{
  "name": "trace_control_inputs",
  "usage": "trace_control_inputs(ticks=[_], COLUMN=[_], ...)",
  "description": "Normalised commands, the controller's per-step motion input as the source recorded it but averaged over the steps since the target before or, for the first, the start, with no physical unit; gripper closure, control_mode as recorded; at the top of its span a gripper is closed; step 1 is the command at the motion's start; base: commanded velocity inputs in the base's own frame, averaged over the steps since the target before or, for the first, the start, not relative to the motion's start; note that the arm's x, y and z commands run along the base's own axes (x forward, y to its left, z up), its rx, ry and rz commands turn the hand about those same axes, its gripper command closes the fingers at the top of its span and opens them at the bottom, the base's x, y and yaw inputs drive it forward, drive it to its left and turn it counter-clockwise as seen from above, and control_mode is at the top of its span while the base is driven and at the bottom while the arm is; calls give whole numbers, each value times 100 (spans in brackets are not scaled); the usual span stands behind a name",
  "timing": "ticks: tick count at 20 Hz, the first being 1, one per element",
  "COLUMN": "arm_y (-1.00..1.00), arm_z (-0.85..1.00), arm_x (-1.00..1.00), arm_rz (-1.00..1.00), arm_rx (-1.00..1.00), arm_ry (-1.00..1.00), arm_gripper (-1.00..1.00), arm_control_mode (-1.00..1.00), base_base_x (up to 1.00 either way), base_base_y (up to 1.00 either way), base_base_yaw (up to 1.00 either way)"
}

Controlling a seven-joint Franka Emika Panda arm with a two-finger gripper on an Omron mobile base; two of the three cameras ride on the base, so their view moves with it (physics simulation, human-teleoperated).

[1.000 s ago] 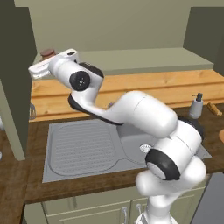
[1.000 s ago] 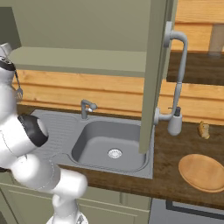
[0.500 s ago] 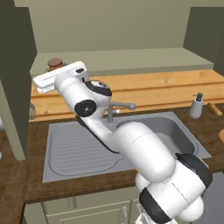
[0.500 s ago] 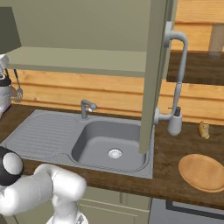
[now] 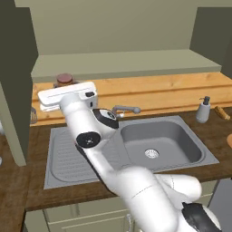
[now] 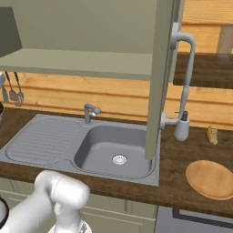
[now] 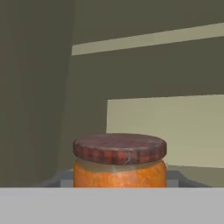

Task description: From the different types of pastries on the counter, select a croissant and place it on the cutting board. Then retrieve a jar of jam from the cabinet and place it alongside the croissant on the cutting board.

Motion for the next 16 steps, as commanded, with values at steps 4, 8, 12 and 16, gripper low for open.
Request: trace_control_inputs(ticks=[4,8,12,16], arm_y=[-37,-52,-60,-70], arm_z=[1,-8,-12,-14], arm_x=[-96,-100,-100,-98], arm_rz=[-10,-9,-10,-13], arm_rx=[10,9,12,10], arm_ry=[5,0,0,6], arm_gripper=[100,100,100,100], arm_control_mode=[-100,-100,-100,-100], base_base_x=[0,0,0,0], base_base_y=[0,0,0,0], base_base_yaw=[0,0,0,0])
